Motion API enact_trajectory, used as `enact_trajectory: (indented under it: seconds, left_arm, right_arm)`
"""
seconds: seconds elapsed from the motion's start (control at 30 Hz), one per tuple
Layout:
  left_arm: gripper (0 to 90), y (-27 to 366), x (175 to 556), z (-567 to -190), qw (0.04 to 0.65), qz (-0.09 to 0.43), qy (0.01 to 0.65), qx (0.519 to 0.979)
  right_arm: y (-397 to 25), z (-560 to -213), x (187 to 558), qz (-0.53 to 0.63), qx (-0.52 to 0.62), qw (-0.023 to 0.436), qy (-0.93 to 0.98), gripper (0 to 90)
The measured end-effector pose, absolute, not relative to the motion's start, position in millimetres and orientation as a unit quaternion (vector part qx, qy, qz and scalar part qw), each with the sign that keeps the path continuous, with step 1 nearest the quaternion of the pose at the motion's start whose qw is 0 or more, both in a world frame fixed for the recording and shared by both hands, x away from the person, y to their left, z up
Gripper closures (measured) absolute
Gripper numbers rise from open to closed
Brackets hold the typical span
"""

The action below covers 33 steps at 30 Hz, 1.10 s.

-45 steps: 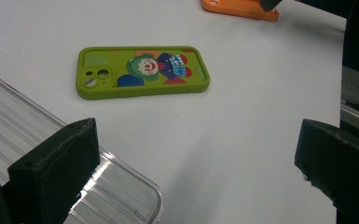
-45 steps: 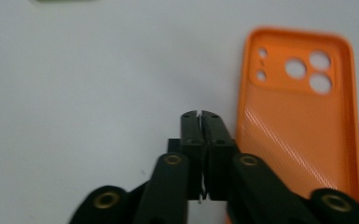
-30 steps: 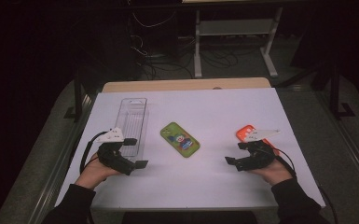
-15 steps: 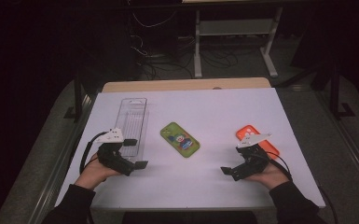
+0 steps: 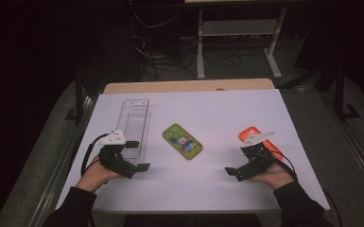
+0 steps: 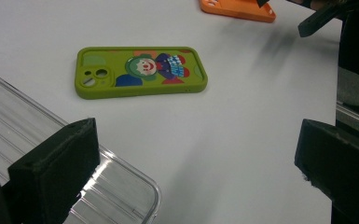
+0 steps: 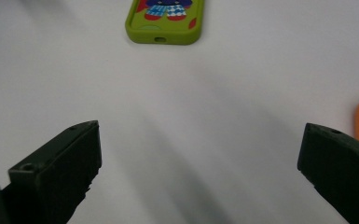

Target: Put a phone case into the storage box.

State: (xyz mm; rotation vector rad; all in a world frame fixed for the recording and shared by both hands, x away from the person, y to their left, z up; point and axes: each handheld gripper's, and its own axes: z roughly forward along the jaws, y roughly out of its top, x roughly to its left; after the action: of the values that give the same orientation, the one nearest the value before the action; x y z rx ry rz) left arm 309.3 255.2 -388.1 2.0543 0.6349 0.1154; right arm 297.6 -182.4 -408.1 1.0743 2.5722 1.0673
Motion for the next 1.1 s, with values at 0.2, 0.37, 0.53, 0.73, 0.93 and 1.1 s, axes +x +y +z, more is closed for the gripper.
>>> enact_trajectory:
  seconds: [0.2,0.37,0.53,0.73,0.93,1.1]
  left_arm:
    - [0.0,254.8,309.1,-388.5,0.474,0.045,0.260,0.840]
    - [0.0,254.5,309.2,-388.5,0.475,0.044,0.260,0.840]
    - [0.0,254.2,309.1,-388.7,0.474,0.044,0.261,0.840]
    - [0.0,254.5,309.1,-388.6,0.476,0.041,0.262,0.838]
    - [0.0,254.4,309.4,-389.0,0.474,0.042,0.259,0.841]
    - [0.0,253.8,309.4,-389.5,0.475,0.042,0.260,0.840]
  right_arm:
    - [-192.8,-402.2,306.5,0.344,0.374,0.093,0.856,0.0]
    - [-202.8,-398.2,316.5,0.326,0.388,0.111,0.855,0.0]
    - [-217.4,-394.8,331.4,0.312,0.395,0.142,0.853,0.0]
    - [-233.9,-394.8,337.7,0.292,0.427,0.142,0.844,0.0]
    - [-249.7,-398.0,341.6,0.280,0.450,0.145,0.836,0.0]
    - [-262.4,-393.7,342.9,0.281,0.466,0.149,0.826,0.0]
